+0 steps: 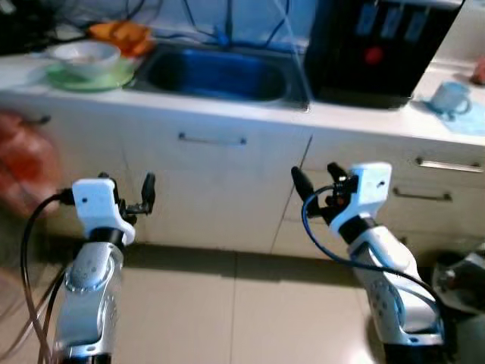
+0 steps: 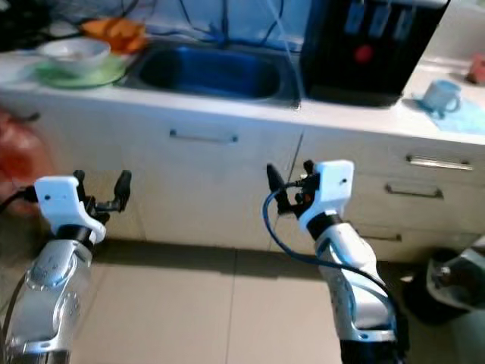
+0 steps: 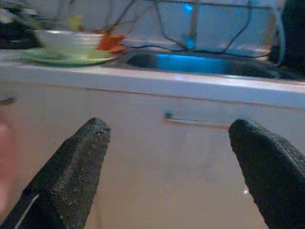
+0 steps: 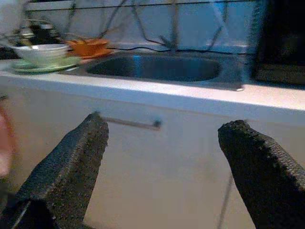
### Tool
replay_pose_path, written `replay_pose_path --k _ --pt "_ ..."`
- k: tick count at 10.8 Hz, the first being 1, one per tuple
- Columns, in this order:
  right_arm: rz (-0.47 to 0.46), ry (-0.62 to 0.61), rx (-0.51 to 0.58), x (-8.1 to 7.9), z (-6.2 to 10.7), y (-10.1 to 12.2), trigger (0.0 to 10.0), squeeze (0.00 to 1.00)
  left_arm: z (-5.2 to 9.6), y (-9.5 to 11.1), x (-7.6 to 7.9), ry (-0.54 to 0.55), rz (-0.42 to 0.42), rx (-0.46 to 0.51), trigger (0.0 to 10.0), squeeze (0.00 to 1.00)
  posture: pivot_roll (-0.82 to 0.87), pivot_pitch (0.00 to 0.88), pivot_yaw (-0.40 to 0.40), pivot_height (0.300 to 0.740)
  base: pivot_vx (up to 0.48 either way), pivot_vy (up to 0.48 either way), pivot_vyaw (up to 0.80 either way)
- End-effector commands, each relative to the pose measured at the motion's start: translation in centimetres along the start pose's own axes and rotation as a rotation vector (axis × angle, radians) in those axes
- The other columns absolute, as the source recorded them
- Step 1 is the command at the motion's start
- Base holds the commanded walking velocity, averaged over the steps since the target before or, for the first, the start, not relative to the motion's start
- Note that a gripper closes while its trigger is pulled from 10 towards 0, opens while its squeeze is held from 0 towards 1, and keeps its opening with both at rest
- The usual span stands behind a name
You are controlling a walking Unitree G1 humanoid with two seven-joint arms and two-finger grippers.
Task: Kitchen organization
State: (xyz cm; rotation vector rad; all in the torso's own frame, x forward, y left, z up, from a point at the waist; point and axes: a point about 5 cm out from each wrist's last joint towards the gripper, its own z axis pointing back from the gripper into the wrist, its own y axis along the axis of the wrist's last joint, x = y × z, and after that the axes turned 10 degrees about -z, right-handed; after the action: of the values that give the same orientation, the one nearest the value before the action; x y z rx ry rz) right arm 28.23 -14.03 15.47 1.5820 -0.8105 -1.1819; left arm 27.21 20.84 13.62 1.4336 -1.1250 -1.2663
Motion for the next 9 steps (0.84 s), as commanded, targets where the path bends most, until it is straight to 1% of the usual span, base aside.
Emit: replay_pose_path --k 1,4,5,9 --pt "0.016 -0.043 0.015 1.08 0.28 0.49 10.0 0.0 -0.31 0.32 1.17 -0.035 0.012 0.01 10.0 0.0 0.07 0.0 -0.062 0.74 0.412 0.244 0.0" --pt "0.018 -0.042 0.021 0.91 0.13 0.49 10.0 0.0 -0.4 0.28 1.21 -0.043 0.007 0.009 10.0 0.0 0.07 0.0 -0.06 0.74 0.415 0.241 0.0" --pt "0.017 -0.045 0.023 0.91 0.11 0.51 10.0 0.0 -0.43 0.3 1.22 -0.045 0.008 0.011 10.0 0.0 0.07 0.0 -0.058 0.74 0.416 0.0 0.0" --pt "0.012 -0.045 0.027 0.85 -0.15 0.47 10.0 0.0 -0.61 0.41 1.29 -0.043 0.0 0.016 10.0 0.0 0.08 0.0 -0.062 0.74 0.414 0.242 0.0"
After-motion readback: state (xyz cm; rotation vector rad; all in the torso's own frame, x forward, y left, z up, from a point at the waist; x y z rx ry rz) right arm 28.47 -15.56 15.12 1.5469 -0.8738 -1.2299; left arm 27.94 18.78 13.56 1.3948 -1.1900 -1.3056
